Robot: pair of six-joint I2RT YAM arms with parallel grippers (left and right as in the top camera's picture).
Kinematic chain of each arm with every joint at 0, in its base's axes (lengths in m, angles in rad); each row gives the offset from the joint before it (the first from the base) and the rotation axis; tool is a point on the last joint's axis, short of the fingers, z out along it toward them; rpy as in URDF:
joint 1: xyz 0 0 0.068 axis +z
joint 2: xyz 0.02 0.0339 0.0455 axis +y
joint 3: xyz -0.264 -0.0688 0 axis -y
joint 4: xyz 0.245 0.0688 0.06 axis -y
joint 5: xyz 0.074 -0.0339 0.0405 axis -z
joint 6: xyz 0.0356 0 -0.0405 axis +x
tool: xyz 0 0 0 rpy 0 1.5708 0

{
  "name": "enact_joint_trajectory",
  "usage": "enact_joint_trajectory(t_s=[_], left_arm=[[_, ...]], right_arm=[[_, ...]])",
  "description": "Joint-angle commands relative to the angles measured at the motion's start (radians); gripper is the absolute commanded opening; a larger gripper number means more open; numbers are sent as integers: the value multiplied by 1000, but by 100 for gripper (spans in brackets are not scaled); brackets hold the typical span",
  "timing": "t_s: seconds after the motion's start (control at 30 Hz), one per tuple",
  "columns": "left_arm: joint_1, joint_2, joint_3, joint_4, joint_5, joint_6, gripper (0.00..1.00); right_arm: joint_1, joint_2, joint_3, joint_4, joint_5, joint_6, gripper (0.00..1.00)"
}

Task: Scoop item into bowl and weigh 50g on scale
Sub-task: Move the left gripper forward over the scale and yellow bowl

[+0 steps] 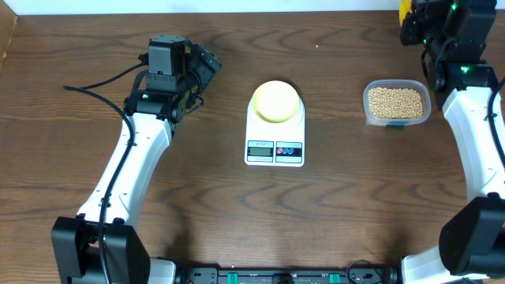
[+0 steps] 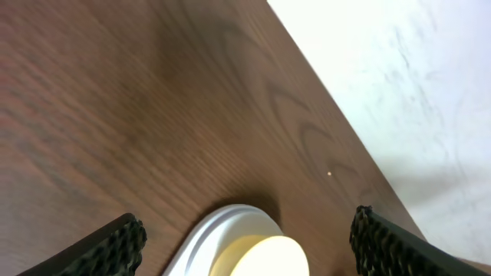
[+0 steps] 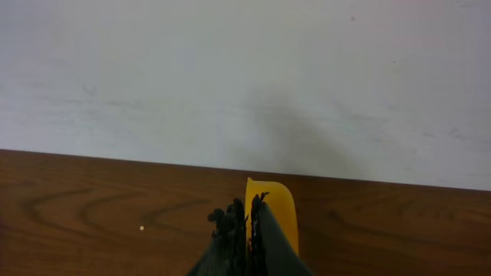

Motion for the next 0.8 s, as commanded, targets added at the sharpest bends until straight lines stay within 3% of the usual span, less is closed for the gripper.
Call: enact_joint_trajectory(t_s=[0.0,0.17,0.37,0.6,0.77], left_arm=[[3,-12,18,-18,-40,3,87],[2,-12,18,-34,-39,7,87],[-1,-13,18,-52,26,312,87],[-68,-13,18,-90,19,529,87],[-143,-13,18,-88,-64,588,87]], right_arm=[[1,-12,17,0,11,-13,1],[1,-12,17,-1,11,-14,1],[0,-12,17,0,11,-14,1],[4,-12,17,3,7,-13,1],[17,-12,17,5,7,-13,1]])
